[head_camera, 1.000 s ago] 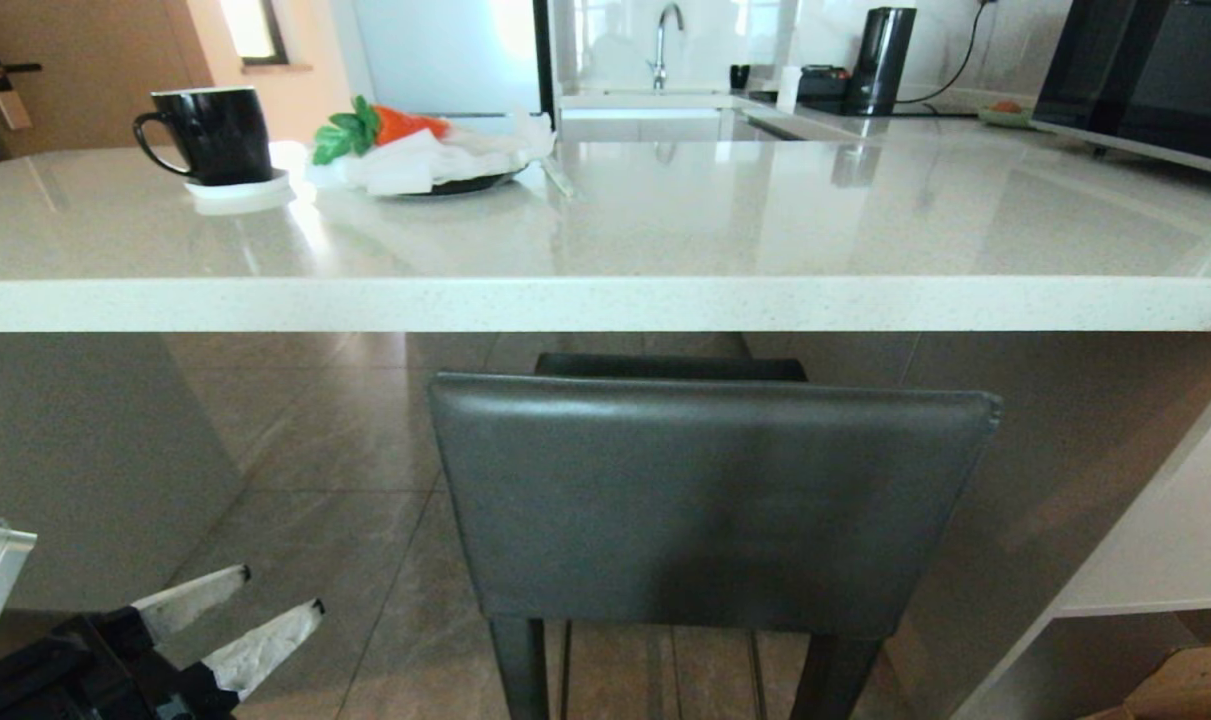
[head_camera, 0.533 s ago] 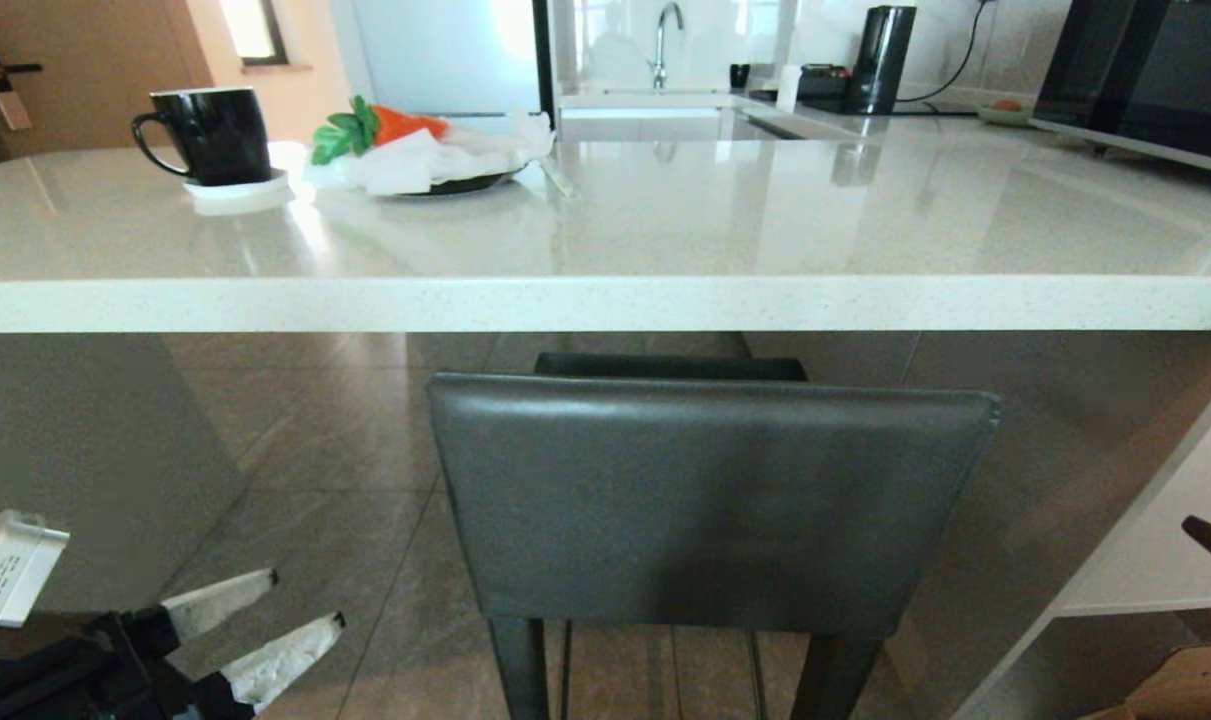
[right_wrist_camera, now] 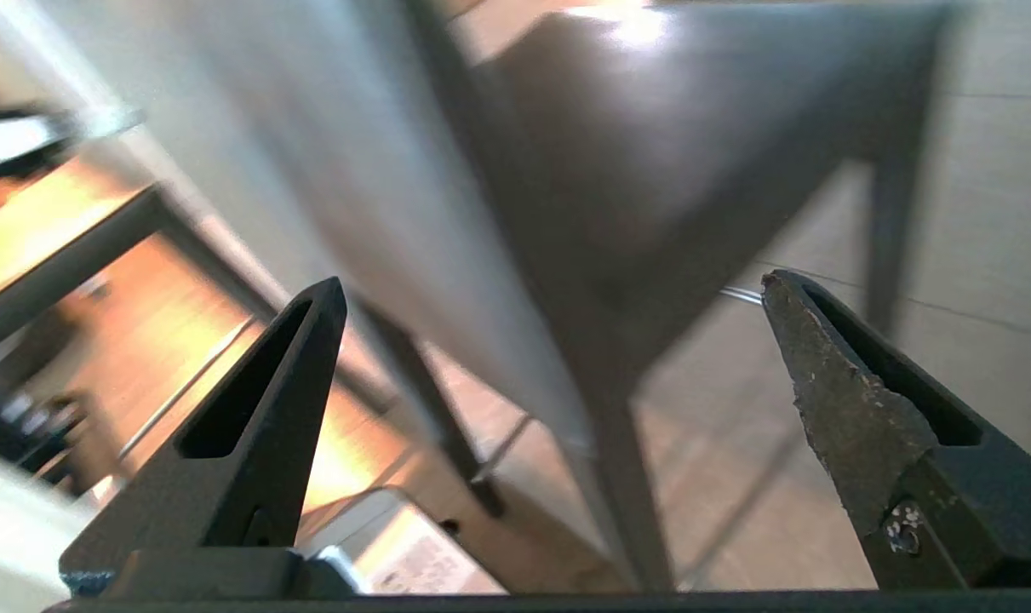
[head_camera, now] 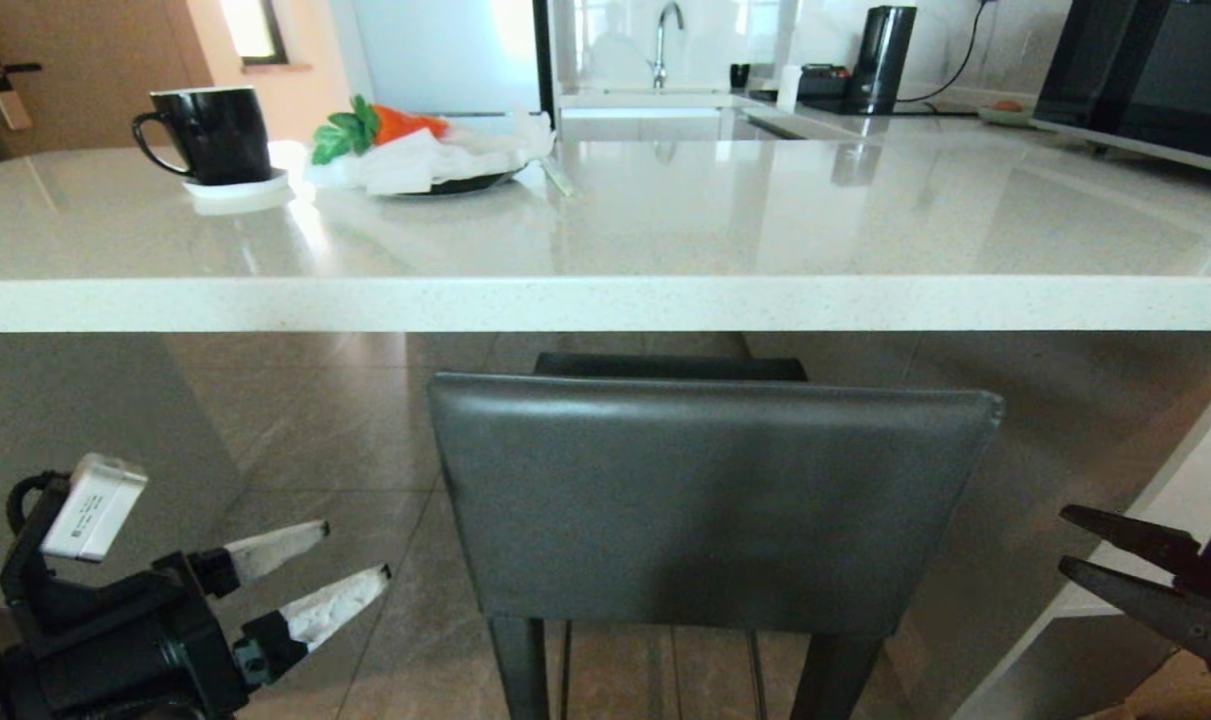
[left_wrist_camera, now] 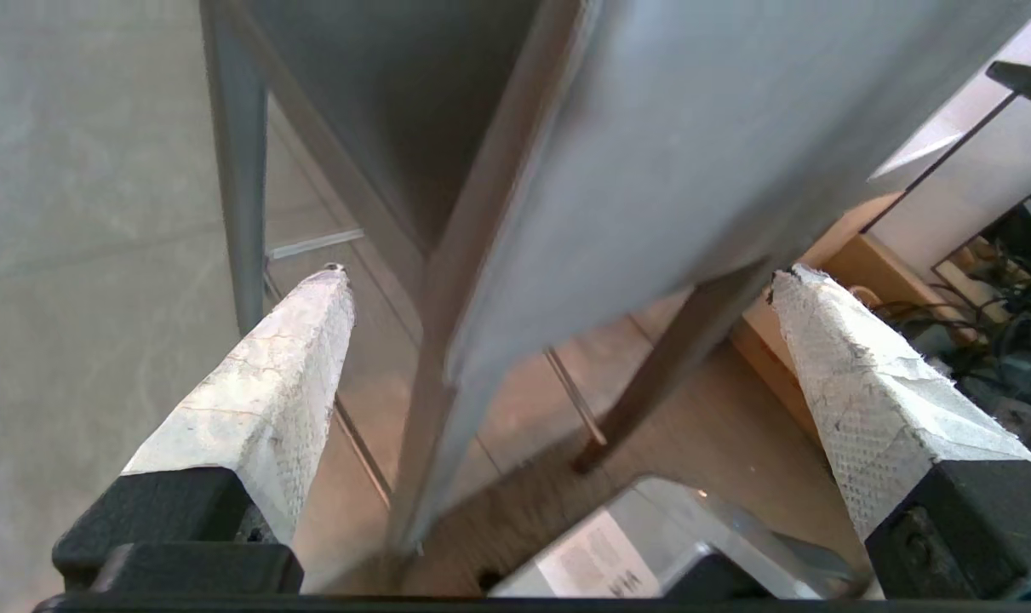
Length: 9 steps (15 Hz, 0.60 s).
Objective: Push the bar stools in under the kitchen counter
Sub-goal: Pull the gray chair out from under the dining table
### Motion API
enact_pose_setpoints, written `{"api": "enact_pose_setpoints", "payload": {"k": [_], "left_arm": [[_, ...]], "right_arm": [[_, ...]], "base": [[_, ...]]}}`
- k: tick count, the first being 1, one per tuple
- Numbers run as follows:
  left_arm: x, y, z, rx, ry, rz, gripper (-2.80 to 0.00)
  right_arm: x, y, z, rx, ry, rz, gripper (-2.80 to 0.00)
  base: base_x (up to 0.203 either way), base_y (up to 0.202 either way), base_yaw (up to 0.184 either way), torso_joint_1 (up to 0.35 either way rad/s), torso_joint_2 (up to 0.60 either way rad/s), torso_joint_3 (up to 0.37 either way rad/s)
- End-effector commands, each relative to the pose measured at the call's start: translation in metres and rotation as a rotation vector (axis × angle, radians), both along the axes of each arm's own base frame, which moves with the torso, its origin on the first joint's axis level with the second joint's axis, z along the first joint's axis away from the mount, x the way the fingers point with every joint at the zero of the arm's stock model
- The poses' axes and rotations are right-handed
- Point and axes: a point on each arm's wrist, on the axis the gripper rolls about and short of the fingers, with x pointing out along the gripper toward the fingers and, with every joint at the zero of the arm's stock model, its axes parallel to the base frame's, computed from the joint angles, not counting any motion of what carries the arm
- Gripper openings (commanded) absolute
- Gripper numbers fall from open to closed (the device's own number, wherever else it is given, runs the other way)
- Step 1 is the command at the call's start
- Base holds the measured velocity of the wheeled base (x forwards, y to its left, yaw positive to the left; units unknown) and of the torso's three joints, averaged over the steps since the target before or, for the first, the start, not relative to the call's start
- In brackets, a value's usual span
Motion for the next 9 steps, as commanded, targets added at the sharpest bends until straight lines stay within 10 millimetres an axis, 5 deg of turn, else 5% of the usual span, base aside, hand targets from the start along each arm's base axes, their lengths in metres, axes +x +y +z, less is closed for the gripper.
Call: {"api": "enact_pose_setpoints", "payload": {"k": [1,9], "left_arm": [[0.02,-0.004,-0.018,0.019,0.049,-0.015,0.0],[0.047,-0.024,-0.044,0.025,0.025,-0.143,0.0]], "right_arm": [[0.01,0.008,0.004,-0.01,-0.024,0.074,0.0],[0.041,0.009,0.004,-0.016,-0.046,0.185,0.0]], "base": [[0.0,0.0,0.0,0.0,0.0,0.0],[0.0,0.0,0.0,0.0,0.0,0.0]]}}
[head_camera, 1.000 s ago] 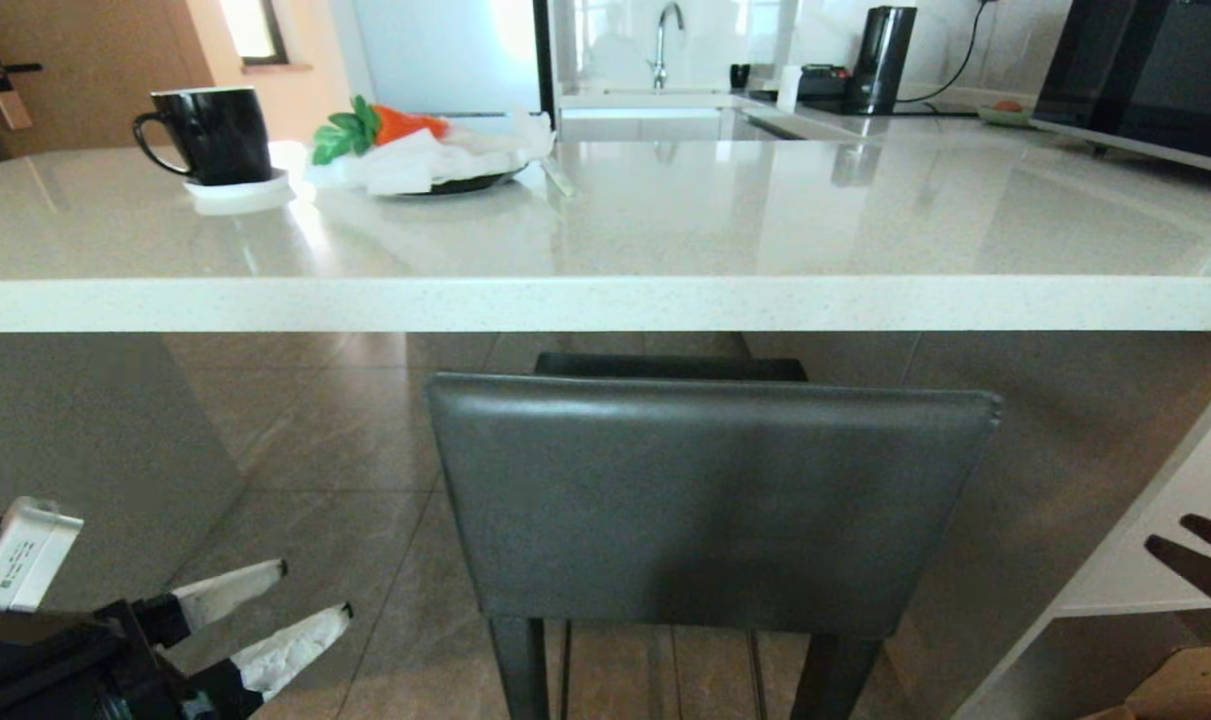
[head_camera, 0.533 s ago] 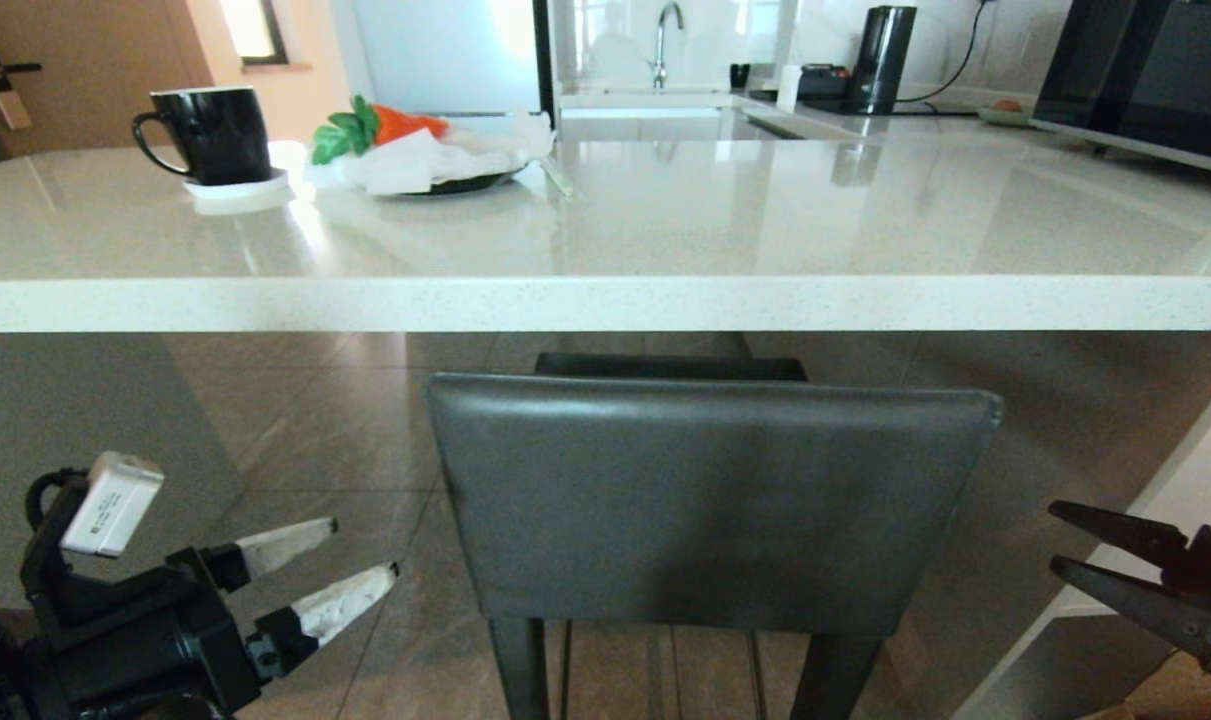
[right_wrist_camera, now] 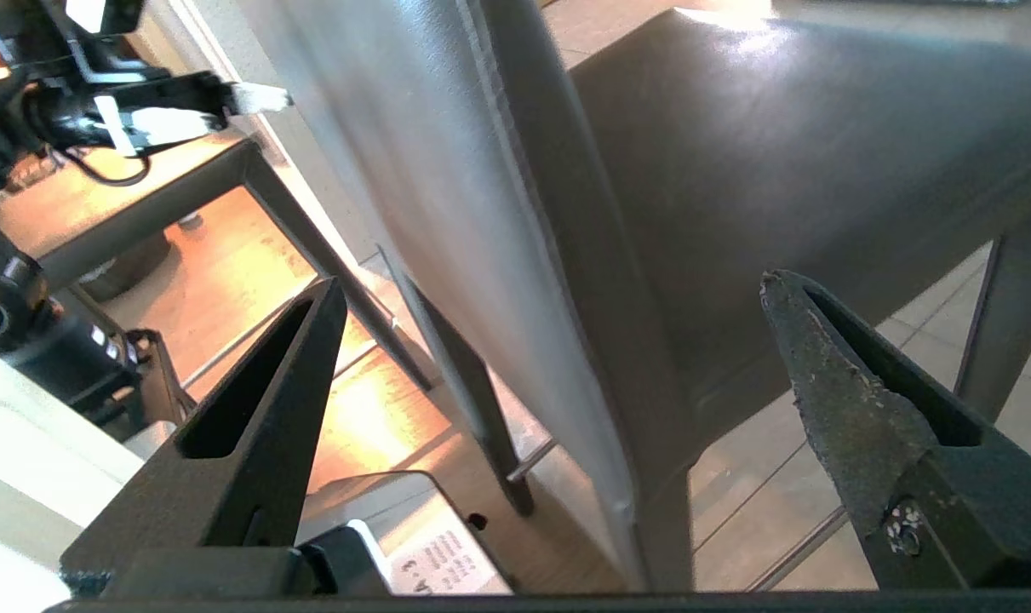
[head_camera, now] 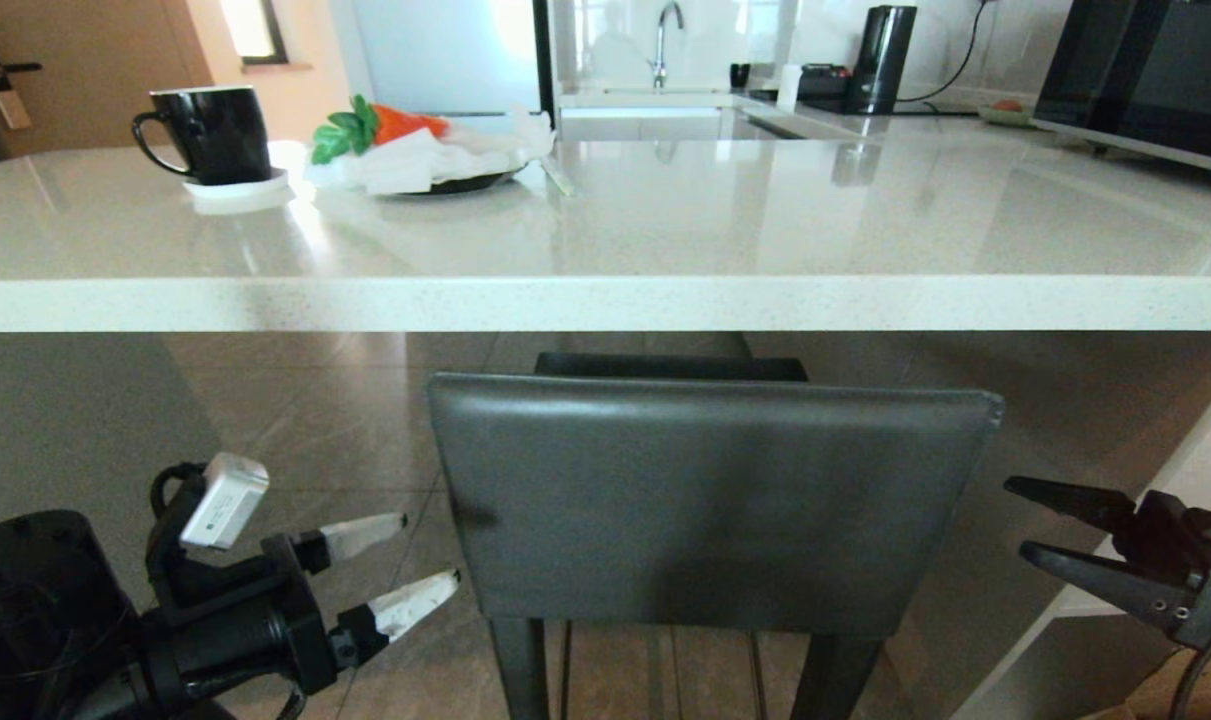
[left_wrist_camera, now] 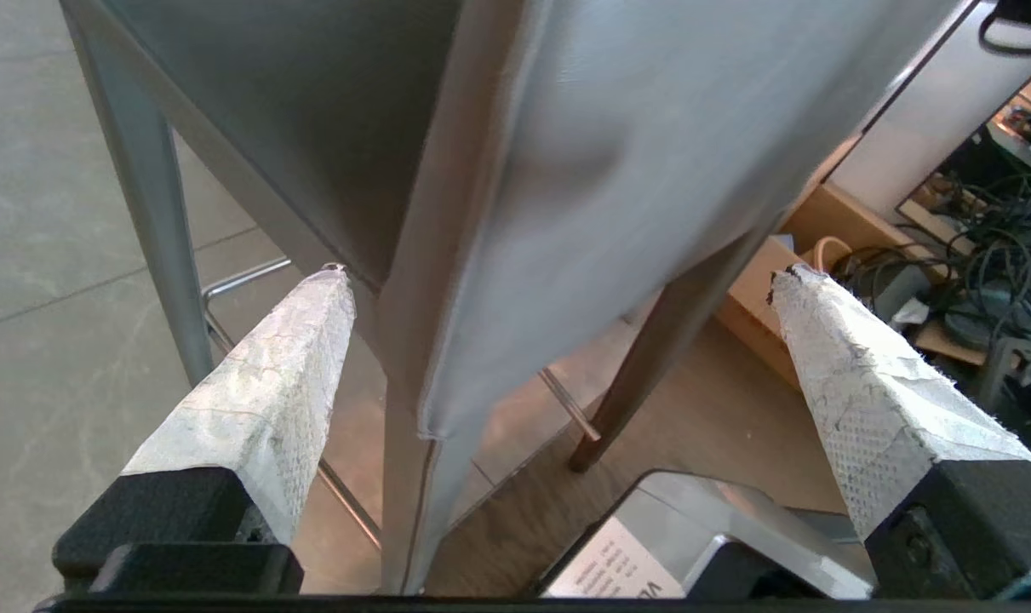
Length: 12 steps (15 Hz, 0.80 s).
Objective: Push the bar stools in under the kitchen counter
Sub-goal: Pull the gray chair out from under the dining table
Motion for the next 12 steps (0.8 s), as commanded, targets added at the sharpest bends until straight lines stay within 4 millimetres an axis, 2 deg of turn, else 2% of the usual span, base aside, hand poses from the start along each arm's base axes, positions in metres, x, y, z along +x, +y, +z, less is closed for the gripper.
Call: {"api": "enact_pose_setpoints", "payload": {"k": [1,4,7,10,12], "left_arm": [[0.013,-0.003,-0.017,0.017,0.066,-0.007,0.0],[0.015,0.0,-0.016,0.014,0.057,0.009,0.0],[0.028,0.0,-0.007,0.001,-0.001,0.018,0.0],[0.041,-0.003,0.005,-0.015,-0.069,-0.001,0.0],[0.039,-0.007,0.004,-0.018,-0.067,-0.047,0.0]], "right_arm": [[0.01,0.0,-0.003,-0.005,-0.01,0.027,0.0],[0.02,0.005,-0.012,-0.022,-0.044,0.068,0.0],[0.033,0.009,-0.019,-0.031,-0.066,0.156,0.0],[0.037,0.009,-0.023,-0.025,-0.058,0.187,0.0],[0.037,0.011,-0.024,-0.02,-0.053,0.218,0.0]], "base": [[0.0,0.0,0.0,0.0,0.0,0.0],[0.0,0.0,0.0,0.0,0.0,0.0],[0.0,0.0,0.0,0.0,0.0,0.0],[0.0,0.0,0.0,0.0,0.0,0.0],[0.0,0.0,0.0,0.0,0.0,0.0]]}}
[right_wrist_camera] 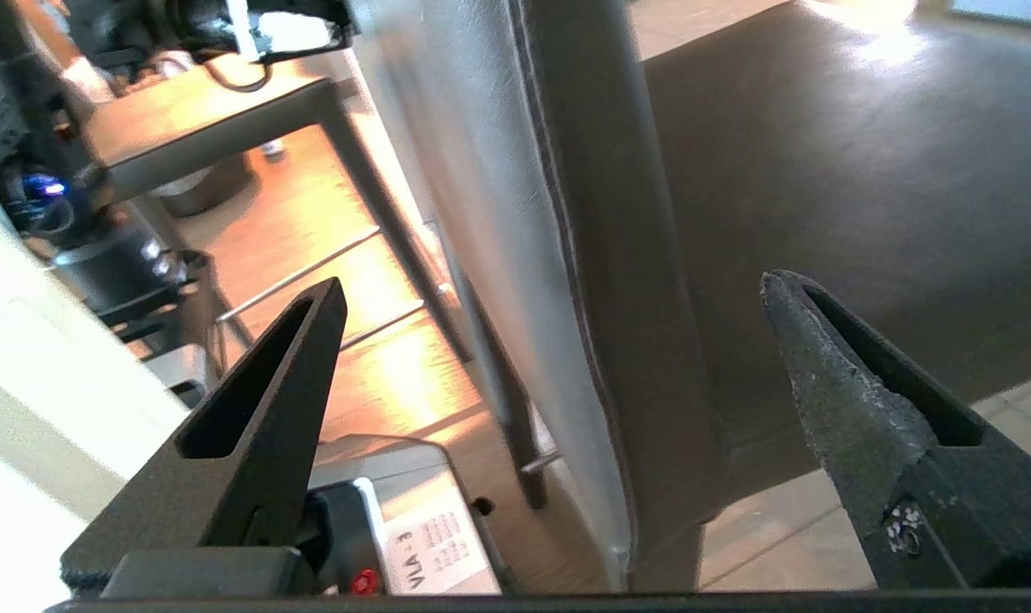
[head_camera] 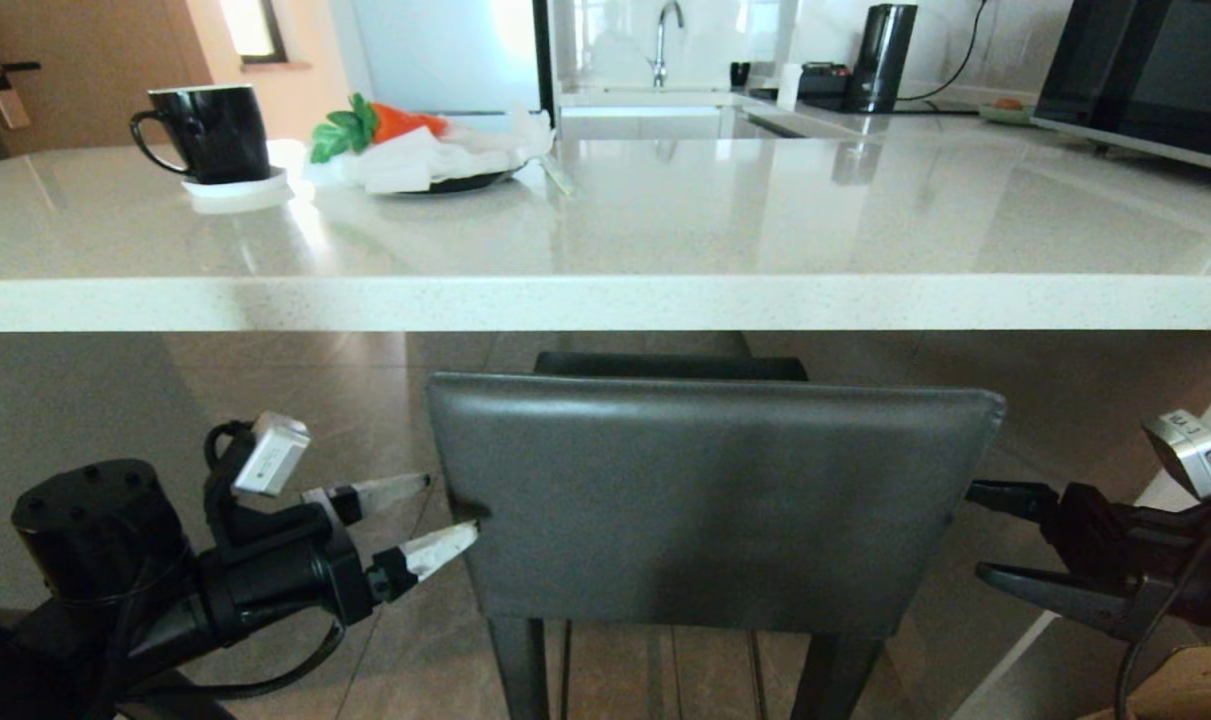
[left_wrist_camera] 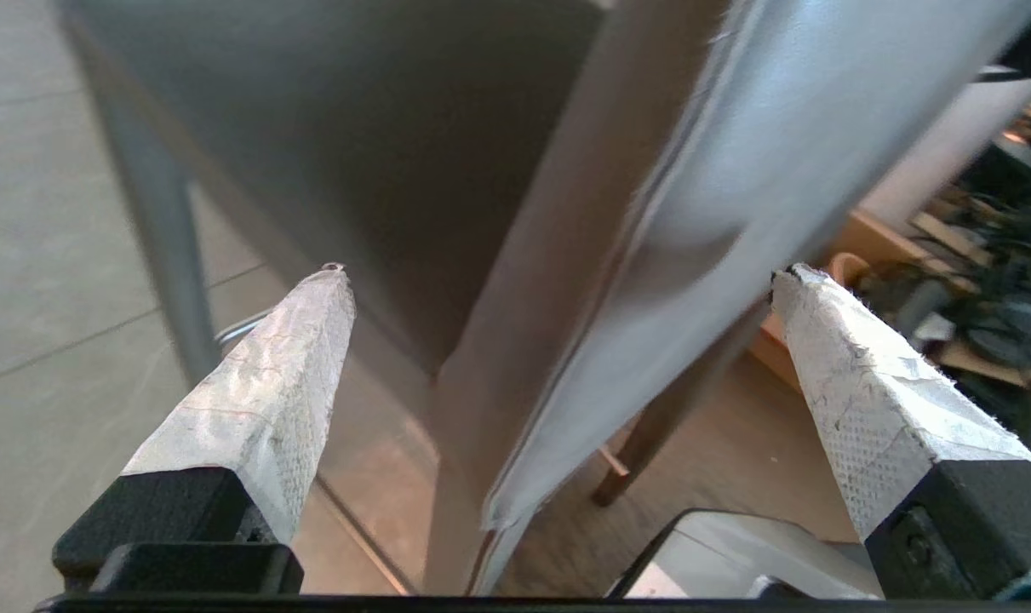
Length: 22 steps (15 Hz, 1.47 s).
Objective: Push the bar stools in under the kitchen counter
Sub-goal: Pull the gray chair out from under the dining table
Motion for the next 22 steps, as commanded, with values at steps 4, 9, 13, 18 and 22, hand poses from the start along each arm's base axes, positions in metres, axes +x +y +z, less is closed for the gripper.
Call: {"api": "enact_pose_setpoints", "payload": {"k": [4,9,13,18,22], "left_arm": [[0.002,-0.013,-0.001,-0.004,-0.005,-0.063,0.0],[0.011,-0.021,-0.004,-0.003,-0.007,-0.086,0.0],[0.012,-0.025,-0.006,0.01,-0.019,-0.101,0.0],[0.024,-0.029,-0.005,0.006,-0.041,-0.103,0.0],[0.023,-0.028,-0.006,0.008,-0.034,-0.098,0.0]], "right_arm": [[0.011,0.013,0.002,-0.003,-0.021,0.081,0.0],[0.016,0.034,-0.002,0.0,-0.01,0.161,0.0],[0.019,0.048,-0.004,0.001,-0.003,0.217,0.0],[0.019,0.062,-0.002,0.003,0.0,0.269,0.0],[0.018,0.062,-0.003,0.003,0.004,0.267,0.0]], "base": [[0.0,0.0,0.0,0.0,0.0,0.0],[0.0,0.0,0.0,0.0,0.0,0.0],[0.0,0.0,0.0,0.0,0.0,0.0],[0.0,0.0,0.0,0.0,0.0,0.0],[0.0,0.0,0.0,0.0,0.0,0.0]]}}
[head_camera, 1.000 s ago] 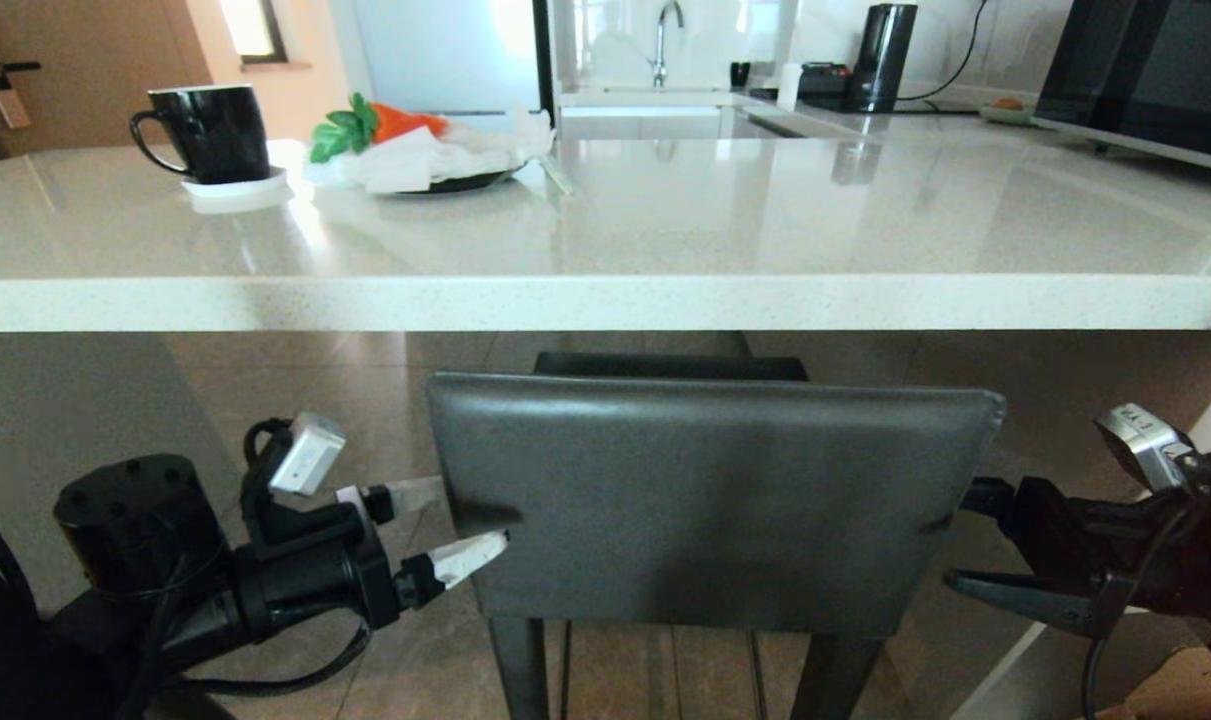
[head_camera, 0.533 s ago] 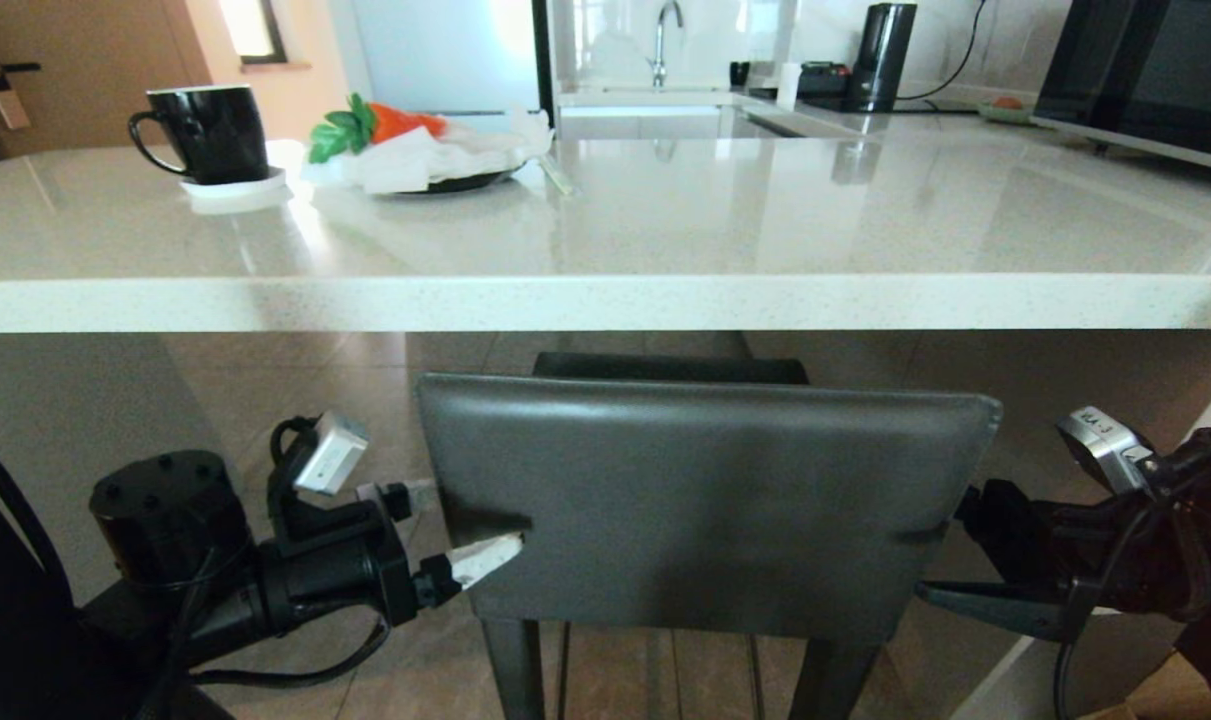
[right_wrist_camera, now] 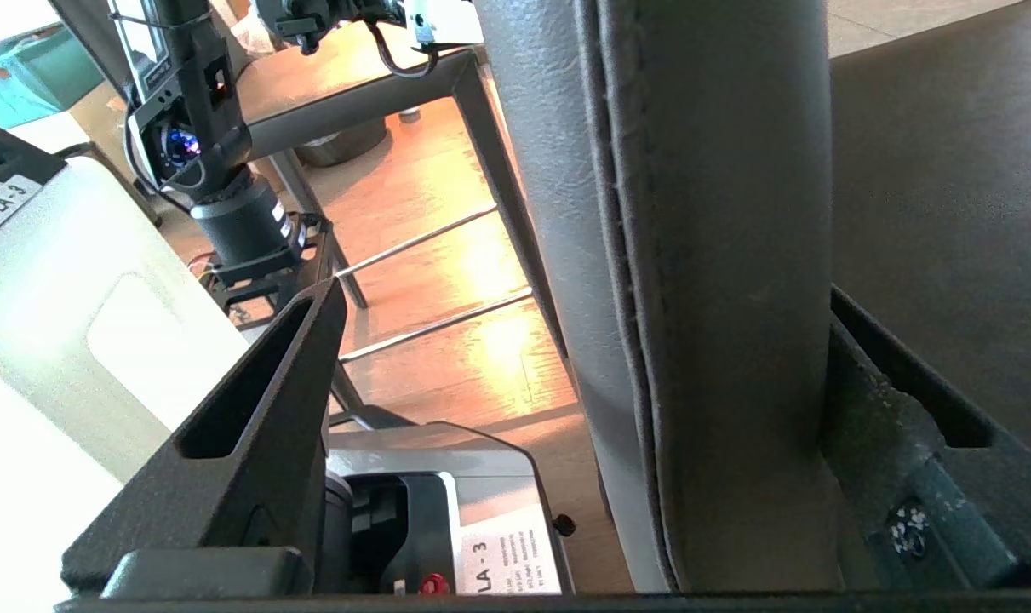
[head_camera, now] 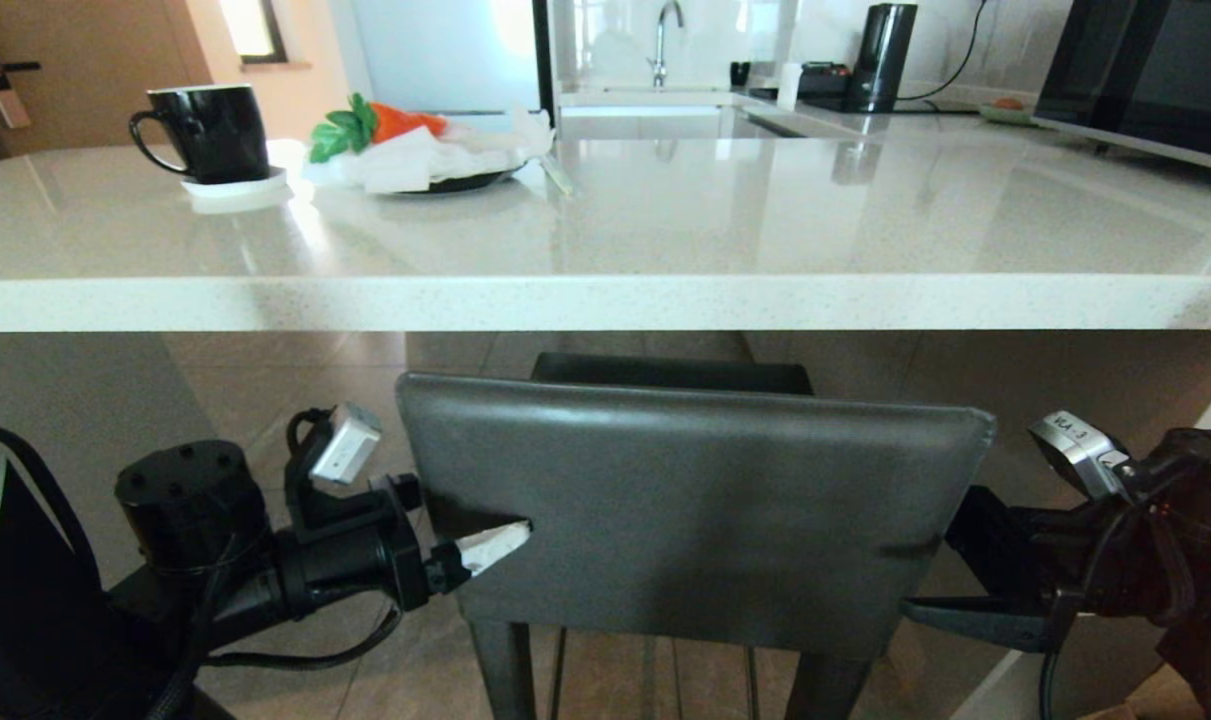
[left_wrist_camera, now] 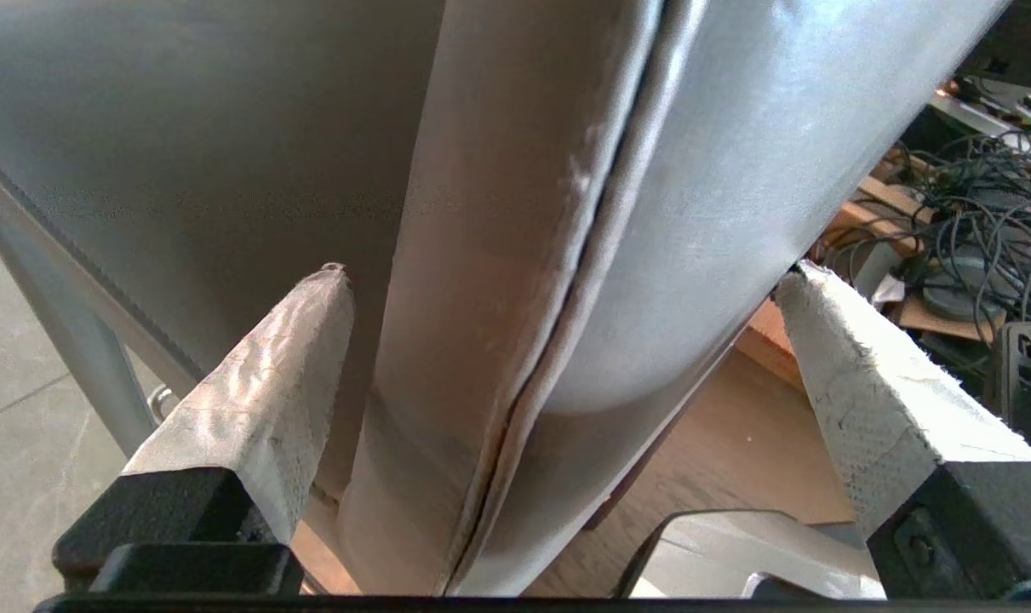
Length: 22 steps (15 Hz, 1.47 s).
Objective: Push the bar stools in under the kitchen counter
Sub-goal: Pull the gray chair out from under the dining table
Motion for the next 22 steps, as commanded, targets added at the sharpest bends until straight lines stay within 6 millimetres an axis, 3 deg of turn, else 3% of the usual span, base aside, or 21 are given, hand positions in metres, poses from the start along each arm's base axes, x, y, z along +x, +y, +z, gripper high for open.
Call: {"api": "enact_pose_setpoints", "payload": {"k": [1,5,12,22], "left_arm": [[-0.001,0.0,0.0,-0.002,-0.004,-0.003,0.0],[-0.001,-0.004,0.002,-0.005,-0.011,-0.021,0.0],[-0.007,-0.021,0.003,-0.006,-0.016,-0.072,0.0],[-0.01,-0.028,0.001,-0.003,-0.009,-0.095,0.0]], "right_arm": [[0.001,-0.001,0.002,0.001,-0.013,0.002,0.0],[0.011,-0.001,0.007,0.004,-0.029,-0.02,0.0],[0.013,-0.001,0.003,0.004,-0.013,-0.018,0.0],[0.012,-0.001,-0.001,0.003,-0.001,-0.017,0.0]], "base": [[0.0,0.0,0.0,0.0,0.0,0.0],[0.0,0.0,0.0,0.0,0.0,0.0],[-0.012,0.0,0.0,0.001,0.0,0.001],[-0.19,0.0,-0.002,0.001,0.0,0.004]]}}
